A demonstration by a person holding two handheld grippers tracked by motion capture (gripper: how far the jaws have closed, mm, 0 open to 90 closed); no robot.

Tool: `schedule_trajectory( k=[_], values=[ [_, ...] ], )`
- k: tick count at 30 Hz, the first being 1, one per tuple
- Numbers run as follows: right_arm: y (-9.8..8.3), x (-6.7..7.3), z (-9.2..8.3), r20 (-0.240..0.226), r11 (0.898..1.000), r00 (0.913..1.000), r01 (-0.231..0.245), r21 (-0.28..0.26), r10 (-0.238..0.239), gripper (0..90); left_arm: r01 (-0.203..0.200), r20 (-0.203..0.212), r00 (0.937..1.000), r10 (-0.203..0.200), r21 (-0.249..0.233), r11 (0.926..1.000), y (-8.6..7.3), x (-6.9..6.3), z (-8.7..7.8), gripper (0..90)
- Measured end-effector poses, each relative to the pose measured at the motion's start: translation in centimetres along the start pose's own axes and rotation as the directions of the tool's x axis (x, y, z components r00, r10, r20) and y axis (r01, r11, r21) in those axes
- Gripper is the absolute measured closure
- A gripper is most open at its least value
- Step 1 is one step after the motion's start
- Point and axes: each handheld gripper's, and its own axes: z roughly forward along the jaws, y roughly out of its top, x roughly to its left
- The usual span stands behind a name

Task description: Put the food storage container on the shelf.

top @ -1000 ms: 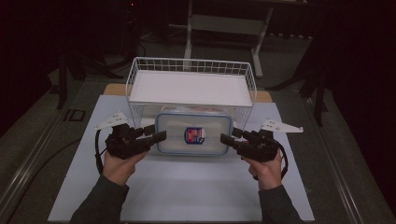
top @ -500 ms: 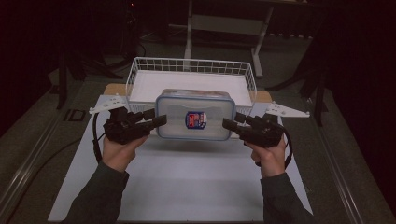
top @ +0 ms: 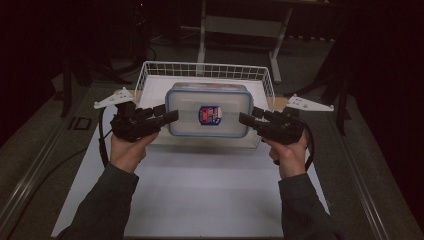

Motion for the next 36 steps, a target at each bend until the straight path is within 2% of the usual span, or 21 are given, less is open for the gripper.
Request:
schedule_trajectory(
  k=[6,22,29,36],
  values=[
    [1.0,-0.3,0.3,-0.002,1.0,1.0,0.01,-0.013,-0.01,48.5,-0.001,-0.002,1.0,0.001,-0.012,0.9999,0.8,0.3,0.2,51.4],
    [3.1,-2.3,1.9,-0.002,1.0,0.9999,-0.012,-0.026,0.012,48.6,0.007,-0.007,0.9999,-0.007,-0.031,0.9995,3.3,2.1,1.6,51.4],
    [3.3,-3.3,2.6,-0.001,0.999,0.9989,-0.047,-0.028,0.047,48.5,0.039,-0.002,0.9992,-0.039,-0.039,0.9985,4.1,3.1,2.4,51.6],
    [3.1,-4.5,3.3,0.001,0.996,0.9963,-0.086,-0.027,0.086,48.6,0.082,-0.001,0.9966,-0.082,-0.037,0.996,4.0,4.1,3.4,51.6]
  ],
)
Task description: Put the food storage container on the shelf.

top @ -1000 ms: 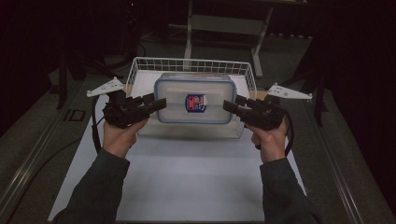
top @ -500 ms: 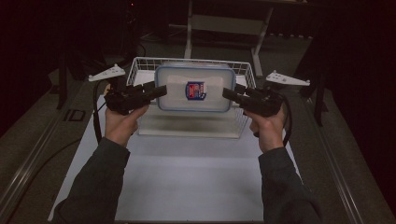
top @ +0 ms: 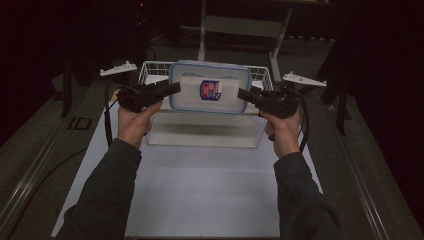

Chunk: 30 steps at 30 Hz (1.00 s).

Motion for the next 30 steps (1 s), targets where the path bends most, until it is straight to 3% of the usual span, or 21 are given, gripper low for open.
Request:
schedule_trajectory(
  k=[15,21,30],
  values=[
    [-0.3,-1.7,1.3,0.023,0.998,0.9989,-0.042,0.044,0.041,48.4,0.043,-0.016,0.999,-0.043,0.032,0.9986,-0.7,1.8,1.3,51.5],
    [-0.7,-2.3,1.9,0.03,0.994,0.9965,-0.08,0.073,0.078,48.2,0.059,-0.033,0.9978,-0.058,0.056,0.9967,-0.9,2.3,1.7,51.4],
    [-0.5,-2.8,2.3,0.038,0.989,0.991,-0.131,0.073,0.129,48.0,0.099,-0.037,0.9945,-0.098,0.03,0.9946,-1.1,2.6,1.9,51.1]
  ],
)
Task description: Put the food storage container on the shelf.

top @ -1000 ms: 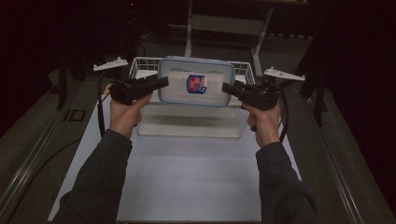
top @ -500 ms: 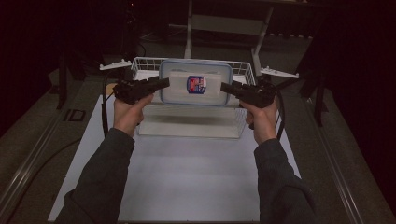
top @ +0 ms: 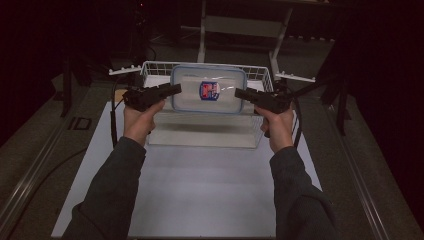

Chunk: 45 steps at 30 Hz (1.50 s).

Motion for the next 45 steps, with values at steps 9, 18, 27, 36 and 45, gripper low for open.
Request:
schedule_trajectory(
  k=[9,18,27,36,45],
  values=[
    [0.2,-0.3,0.3,0.019,0.999,0.9992,-0.035,-0.014,0.035,47.8,-0.001,-0.016,0.9999,0.001,-0.014,0.9999,0.0,0.0,0.3,50.8],
    [0.6,-0.3,0.5,0.051,0.998,0.9972,-0.054,-0.017,0.055,47.6,0.013,-0.032,0.9994,-0.014,-0.034,0.9993,0.0,0.2,0.7,50.3],
    [0.6,-0.4,1.2,0.121,0.998,0.9908,-0.06,-0.006,0.06,44.2,0.027,-0.101,0.9945,-0.028,-0.014,0.9995,-0.5,0.5,2.1,49.1],
    [1.2,0.1,1.4,0.224,1.0,0.9744,0.013,0.004,-0.014,49.8,0.02,-0.121,0.9922,-0.028,-0.062,0.9979,-0.3,0.3,1.7,50.2],
    [1.3,2.5,-0.1,0.261,0.97,0.9349,0.225,0.088,-0.24,51.2,-0.139,-0.188,0.9731,0.134,-0.012,0.9903,0.0,-0.7,-0.9,50.2]
  ],
)
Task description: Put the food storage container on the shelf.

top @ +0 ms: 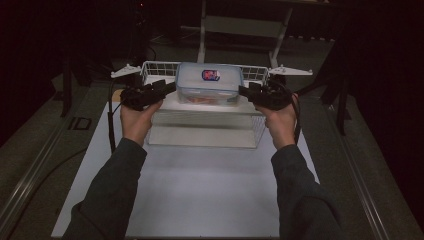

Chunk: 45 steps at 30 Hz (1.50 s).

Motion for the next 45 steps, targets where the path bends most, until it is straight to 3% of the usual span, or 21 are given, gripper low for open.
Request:
schedule_trajectory(
  k=[4,10,11,14,17,19,22,29,32,34,36,40,41,45],
  values=[
    [-0.2,1.0,-1.4,-0.014,0.993,0.9945,0.104,0.047,-0.104,50.0,-0.104,-0.035,0.9939,0.105,0.033,0.9941,-0.1,-0.9,-1.8,50.1],
    [-1.2,2.2,-4.3,-0.055,0.984,0.9846,0.169,0.053,-0.166,48.9,-0.255,-0.007,0.9667,0.256,0.052,0.9655,-1.4,-2.8,-5.0,49.0],
    [-1.4,2.4,-4.9,-0.057,0.983,0.9831,0.177,0.051,-0.174,48.7,-0.271,-0.01,0.9622,0.272,0.05,0.9612,-1.8,-3.0,-5.6,48.7],
    [-2.4,2.8,-6.4,-0.072,0.981,0.9798,0.19,0.044,-0.187,47.5,-0.291,-0.021,0.9562,0.292,0.044,0.9558,-3.1,-3.3,-7.4,47.4],
    [-4.4,3.2,-7.9,-0.086,0.982,0.9791,0.186,0.012,-0.185,46.6,-0.312,-0.043,0.9483,0.314,0.049,0.9487,-4.9,-3.2,-8.9,46.6],
    [-5.8,3.2,-8.5,-0.084,0.984,0.9805,0.179,0.002,-0.178,46.5,-0.305,-0.04,0.9508,0.307,0.052,0.9509,-6.1,-3.0,-9.7,46.0],
    [-8.7,3.3,-9.3,-0.051,0.979,0.9777,0.204,0.002,-0.204,46.2,-0.28,-0.036,0.9587,0.282,0.053,0.9585,-7.9,-2.4,-10.9,44.5],
    [-15.0,2.5,-12.2,-0.028,0.986,0.9858,0.165,-0.035,-0.166,40.4,-0.237,-0.038,0.9701,0.24,0.062,0.9695,-12.7,-1.2,-13.2,43.0],
    [-17.1,2.0,-13.1,-0.003,0.988,0.9888,0.149,-0.037,-0.149,38.1,-0.247,-0.046,0.9669,0.251,0.076,0.966,-14.7,-0.9,-14.0,42.1],
    [-18.3,1.4,-13.6,0.008,0.991,0.9917,0.128,-0.035,-0.128,36.7,-0.237,-0.067,0.9683,0.241,0.067,0.9693,-15.8,-0.6,-14.4,41.9],
    [-19.3,0.9,-14.1,0.017,0.994,0.9945,0.104,-0.038,-0.103,34.4,-0.246,-0.084,0.9637,0.253,0.084,0.9656,-16.6,-0.3,-14.6,41.3],
    [-20.3,0.2,-14.9,0.032,0.996,0.9968,0.076,-0.057,-0.074,29.8,-0.226,-0.079,0.9693,0.233,0.088,0.9702,-17.9,0.6,-14.9,37.9],
    [-20.5,0.1,-15.1,0.029,0.996,0.9971,0.071,-0.062,-0.07,29.6,-0.229,-0.085,0.9681,0.236,0.082,0.97,-18.1,0.6,-15.1,36.5],
    [-21.0,0.4,-15.2,0.043,0.993,0.9939,0.104,-0.056,-0.101,28.1,-0.249,-0.098,0.9621,0.255,0.062,0.9664,-18.2,0.7,-15.2,34.4]
  ],
)
